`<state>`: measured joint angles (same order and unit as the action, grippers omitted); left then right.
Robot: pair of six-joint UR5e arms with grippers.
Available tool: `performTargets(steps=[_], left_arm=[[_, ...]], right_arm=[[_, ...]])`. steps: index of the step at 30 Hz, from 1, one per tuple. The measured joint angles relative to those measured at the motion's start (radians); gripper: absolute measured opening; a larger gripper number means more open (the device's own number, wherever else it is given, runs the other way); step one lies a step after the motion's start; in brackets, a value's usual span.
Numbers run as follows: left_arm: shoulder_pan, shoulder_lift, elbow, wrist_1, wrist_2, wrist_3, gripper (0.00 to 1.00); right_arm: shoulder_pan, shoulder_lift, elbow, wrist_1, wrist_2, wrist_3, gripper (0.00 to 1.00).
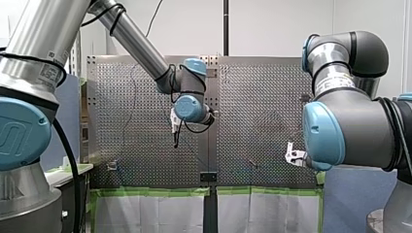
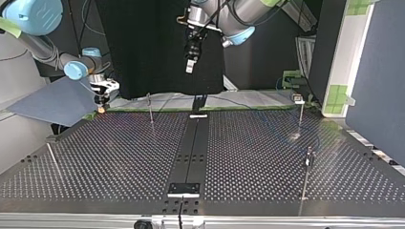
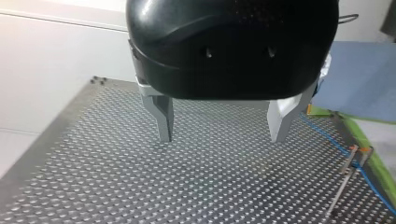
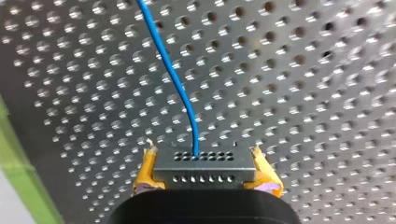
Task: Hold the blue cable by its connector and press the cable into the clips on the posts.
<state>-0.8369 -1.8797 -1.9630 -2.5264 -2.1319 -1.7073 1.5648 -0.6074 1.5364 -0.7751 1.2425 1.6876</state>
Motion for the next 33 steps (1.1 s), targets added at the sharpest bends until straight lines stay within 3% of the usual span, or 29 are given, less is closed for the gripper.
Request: performTargets(steps=[11, 17, 21, 27, 30, 33], left_arm=[[0.0, 0.111, -0.111, 0.088, -0.001, -0.012, 1.0], [0.001, 0.173, -0.173, 0.14, 0.0, -0.028, 1.0], [0.0, 0.207, -0.207, 0.174, 0.0, -0.039, 1.0], [0.0, 0.255, -0.255, 0.221, -0.022, -0.035, 1.0], [0.001, 0.275, -0.28, 0.247, -0.046, -0.028, 1.0], [0.004, 0.277, -0.307, 0.274, -0.067, -0.027, 1.0]], right_arm=[[0.042, -0.101, 0.089, 0.006, 0.038, 0.027, 0.0], [0.09, -0.157, 0.114, 0.021, 0.078, 0.053, 0.0], [0.104, -0.199, 0.116, 0.049, 0.09, 0.084, 0.0], [0.109, -0.257, 0.116, 0.074, 0.093, 0.134, 0.0], [0.11, -0.283, 0.118, 0.079, 0.092, 0.134, 0.0], [0.113, -0.307, 0.118, 0.09, 0.094, 0.118, 0.0]])
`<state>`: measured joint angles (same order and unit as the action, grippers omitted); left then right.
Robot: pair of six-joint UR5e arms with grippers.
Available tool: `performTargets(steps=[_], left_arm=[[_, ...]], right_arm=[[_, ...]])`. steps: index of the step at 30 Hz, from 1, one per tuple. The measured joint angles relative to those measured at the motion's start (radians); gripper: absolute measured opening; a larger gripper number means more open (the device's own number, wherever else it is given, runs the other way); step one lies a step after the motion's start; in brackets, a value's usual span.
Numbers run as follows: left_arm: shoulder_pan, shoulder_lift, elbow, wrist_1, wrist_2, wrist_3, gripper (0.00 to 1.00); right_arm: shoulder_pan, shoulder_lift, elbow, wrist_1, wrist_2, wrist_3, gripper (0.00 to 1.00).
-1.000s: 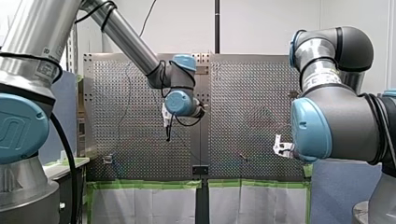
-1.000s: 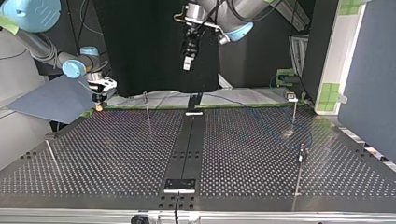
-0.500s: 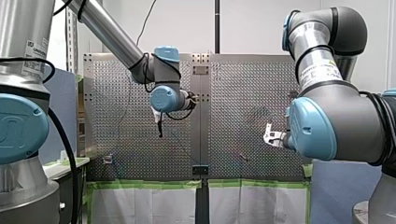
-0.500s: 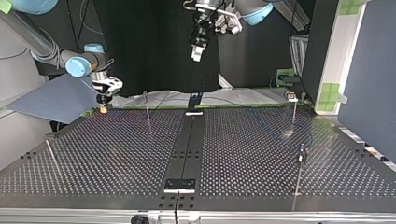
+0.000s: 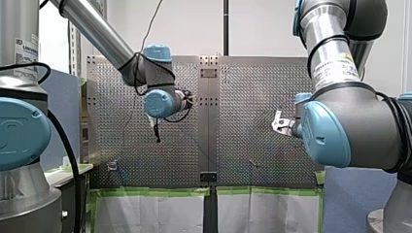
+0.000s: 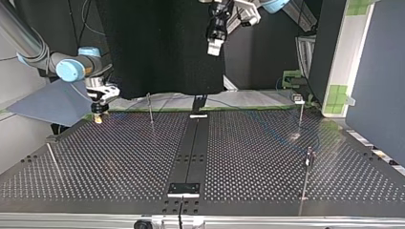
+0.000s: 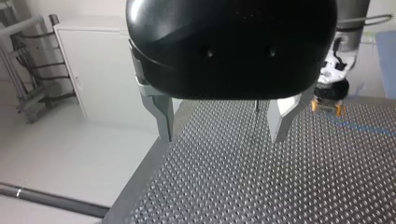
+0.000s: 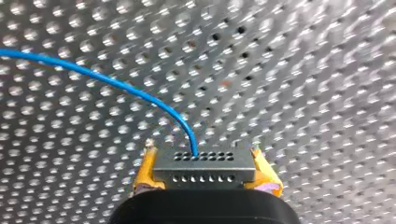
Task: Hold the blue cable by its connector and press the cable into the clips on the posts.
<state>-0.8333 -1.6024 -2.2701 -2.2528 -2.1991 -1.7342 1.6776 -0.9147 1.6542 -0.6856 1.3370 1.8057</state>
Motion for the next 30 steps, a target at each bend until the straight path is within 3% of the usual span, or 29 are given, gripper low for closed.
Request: performTargets(steps=[4, 11, 30], left_arm=[[0.0, -0.003, -0.034, 0.034, -0.009, 0.006, 1.0], [0.003, -0.005, -0.085, 0.085, -0.013, 0.026, 1.0], [0.003, -0.006, -0.09, 0.09, -0.014, 0.029, 1.0]], right_arm=[[0.004, -0.029, -0.001, 0.009, 0.003, -0.015, 0.0], [0.007, -0.039, 0.0, 0.012, 0.005, -0.021, 0.0], [0.007, -0.039, 0.0, 0.012, 0.005, -0.021, 0.0]])
